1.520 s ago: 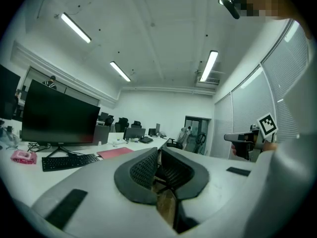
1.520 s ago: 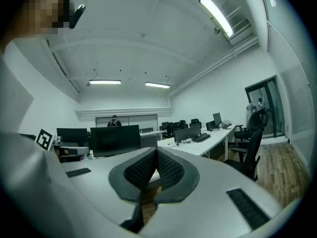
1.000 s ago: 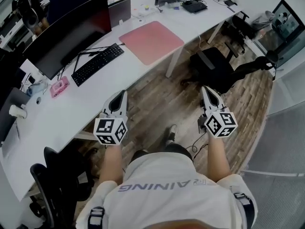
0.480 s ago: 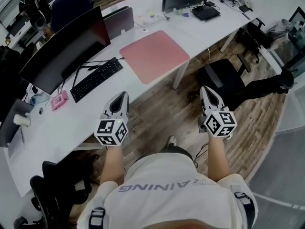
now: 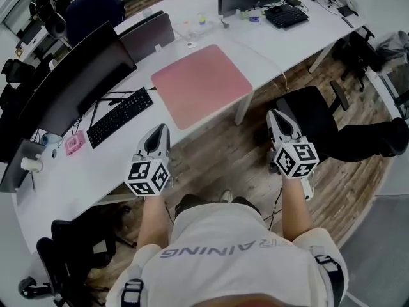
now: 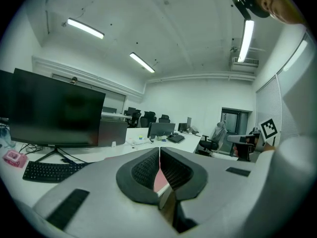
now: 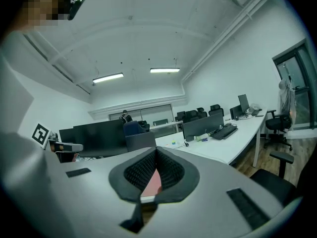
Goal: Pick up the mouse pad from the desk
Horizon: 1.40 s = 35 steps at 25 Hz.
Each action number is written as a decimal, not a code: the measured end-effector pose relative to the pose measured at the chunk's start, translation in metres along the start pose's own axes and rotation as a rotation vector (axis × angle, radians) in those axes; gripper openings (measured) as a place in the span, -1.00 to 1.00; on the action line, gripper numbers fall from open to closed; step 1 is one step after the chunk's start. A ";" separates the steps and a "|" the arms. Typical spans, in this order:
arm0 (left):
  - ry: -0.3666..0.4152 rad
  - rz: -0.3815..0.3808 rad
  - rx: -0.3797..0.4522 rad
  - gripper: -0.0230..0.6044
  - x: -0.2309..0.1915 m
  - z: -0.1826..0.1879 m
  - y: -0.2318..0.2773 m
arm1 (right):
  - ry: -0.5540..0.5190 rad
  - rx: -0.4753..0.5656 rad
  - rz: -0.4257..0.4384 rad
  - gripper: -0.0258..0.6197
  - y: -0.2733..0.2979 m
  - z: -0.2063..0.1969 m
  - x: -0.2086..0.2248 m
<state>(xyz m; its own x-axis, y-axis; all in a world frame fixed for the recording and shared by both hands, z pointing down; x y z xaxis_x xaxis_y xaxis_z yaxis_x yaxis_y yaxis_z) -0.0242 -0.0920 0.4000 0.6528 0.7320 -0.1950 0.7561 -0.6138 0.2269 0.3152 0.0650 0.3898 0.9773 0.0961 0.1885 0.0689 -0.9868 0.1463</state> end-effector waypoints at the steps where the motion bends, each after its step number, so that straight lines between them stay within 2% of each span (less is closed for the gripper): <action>1: -0.004 0.009 -0.002 -0.81 0.001 0.000 0.008 | -0.003 -0.004 0.008 -0.85 0.008 0.001 0.006; 11: -0.034 0.047 -0.012 -0.81 -0.020 0.003 0.091 | -0.035 -0.068 0.046 -0.85 0.088 0.009 0.052; 18: -0.060 0.106 -0.008 -0.81 -0.068 0.023 0.141 | -0.080 -0.120 0.088 -0.85 0.178 0.025 0.059; 26: -0.103 0.210 -0.018 -0.81 -0.125 0.016 0.170 | -0.101 -0.167 0.145 -0.85 0.270 0.016 0.055; 30: -0.139 0.269 -0.039 -0.81 -0.145 0.008 0.171 | -0.126 -0.226 0.170 -0.85 0.305 0.006 0.049; 35: -0.178 0.303 -0.102 -0.81 -0.150 -0.009 0.183 | -0.146 -0.338 0.178 -0.85 0.343 -0.013 0.061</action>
<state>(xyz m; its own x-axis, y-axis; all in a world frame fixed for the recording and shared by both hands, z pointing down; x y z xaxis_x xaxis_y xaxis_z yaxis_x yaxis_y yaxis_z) 0.0158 -0.3118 0.4790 0.8511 0.4529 -0.2655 0.5245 -0.7557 0.3921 0.3962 -0.2657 0.4641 0.9878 -0.1159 0.1040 -0.1502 -0.8855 0.4396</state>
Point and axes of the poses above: the fingertips, and each gripper's own axes: y forward along the fingers, x to its right, z out of its top, the point moved 8 cm from there along -y, backward along the fingers, and after that the axes turned 1 degree about -x, right-handed, at the moved point
